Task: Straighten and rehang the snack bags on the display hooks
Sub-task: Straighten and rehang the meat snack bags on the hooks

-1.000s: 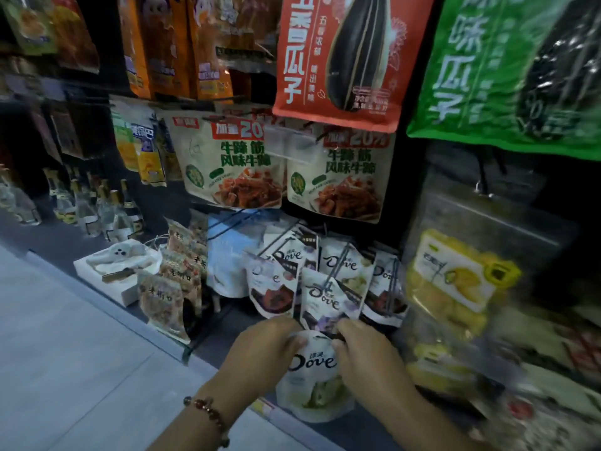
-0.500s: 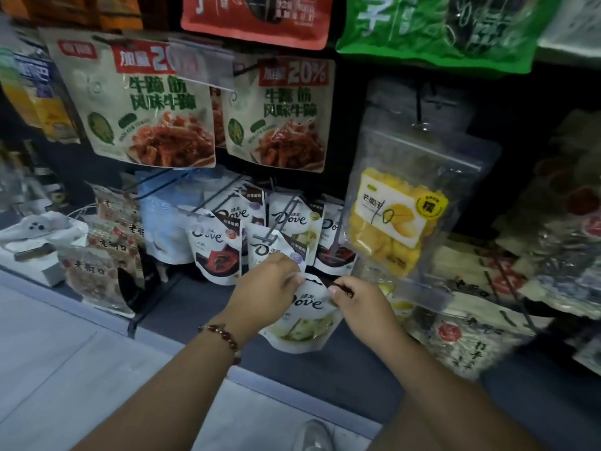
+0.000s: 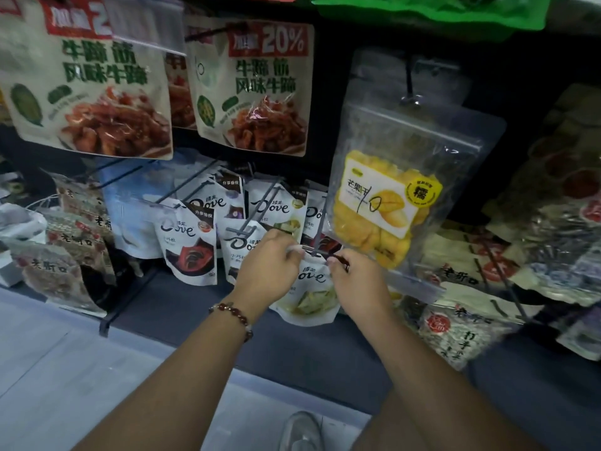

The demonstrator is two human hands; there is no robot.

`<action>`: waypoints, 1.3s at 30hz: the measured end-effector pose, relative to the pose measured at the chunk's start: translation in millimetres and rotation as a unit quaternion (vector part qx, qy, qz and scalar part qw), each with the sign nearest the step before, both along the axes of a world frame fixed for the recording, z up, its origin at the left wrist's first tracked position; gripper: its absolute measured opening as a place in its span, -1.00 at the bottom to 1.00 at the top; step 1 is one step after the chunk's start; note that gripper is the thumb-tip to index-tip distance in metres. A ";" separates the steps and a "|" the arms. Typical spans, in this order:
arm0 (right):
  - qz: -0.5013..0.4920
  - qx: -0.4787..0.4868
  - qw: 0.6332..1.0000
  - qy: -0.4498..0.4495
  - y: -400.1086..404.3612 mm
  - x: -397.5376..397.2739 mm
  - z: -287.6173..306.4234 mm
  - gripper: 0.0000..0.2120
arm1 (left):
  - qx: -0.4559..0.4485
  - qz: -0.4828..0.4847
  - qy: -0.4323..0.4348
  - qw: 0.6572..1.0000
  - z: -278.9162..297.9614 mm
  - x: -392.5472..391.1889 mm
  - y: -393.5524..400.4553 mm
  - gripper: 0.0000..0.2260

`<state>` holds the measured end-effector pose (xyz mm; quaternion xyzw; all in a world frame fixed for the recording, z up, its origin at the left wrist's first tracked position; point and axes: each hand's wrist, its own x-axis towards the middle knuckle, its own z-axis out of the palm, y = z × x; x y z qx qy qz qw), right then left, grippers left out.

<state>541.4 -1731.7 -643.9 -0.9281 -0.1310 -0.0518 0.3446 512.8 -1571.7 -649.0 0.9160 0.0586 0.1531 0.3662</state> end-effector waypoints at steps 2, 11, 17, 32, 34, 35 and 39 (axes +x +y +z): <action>-0.004 -0.002 1.000 0.013 3.0 4.3 -2.3 -0.77 | -0.014 0.003 0.013 1.000 -0.6 5.3 2.2 -0.80; -0.036 -0.022 0.999 0.020 8.6 15.5 -6.9 -0.81 | -0.004 0.025 0.011 1.000 -13.5 21.9 -0.2 -0.85; -0.054 -0.014 0.998 0.024 11.7 12.6 -5.1 -0.82 | 0.001 0.065 -0.002 0.998 -16.3 32.2 -8.3 -0.84; 0.044 -0.097 0.994 -0.006 4.4 -34.4 -2.7 -0.39 | 0.075 0.069 0.000 0.995 -9.0 -7.0 -2.8 -0.61; 0.061 -0.121 0.990 -0.024 -0.7 -44.3 0.4 -0.37 | 0.117 0.058 -0.005 0.991 -4.9 -21.8 -1.4 -0.57; 0.068 -0.134 0.988 -0.033 -3.3 -49.2 2.5 -0.37 | 0.148 0.056 -0.001 0.987 -3.0 -29.3 -0.4 -0.56; 0.090 -0.185 0.978 -0.032 -16.6 -68.0 16.1 -0.32 | 0.280 0.064 0.042 0.957 4.7 -62.3 0.7 -0.49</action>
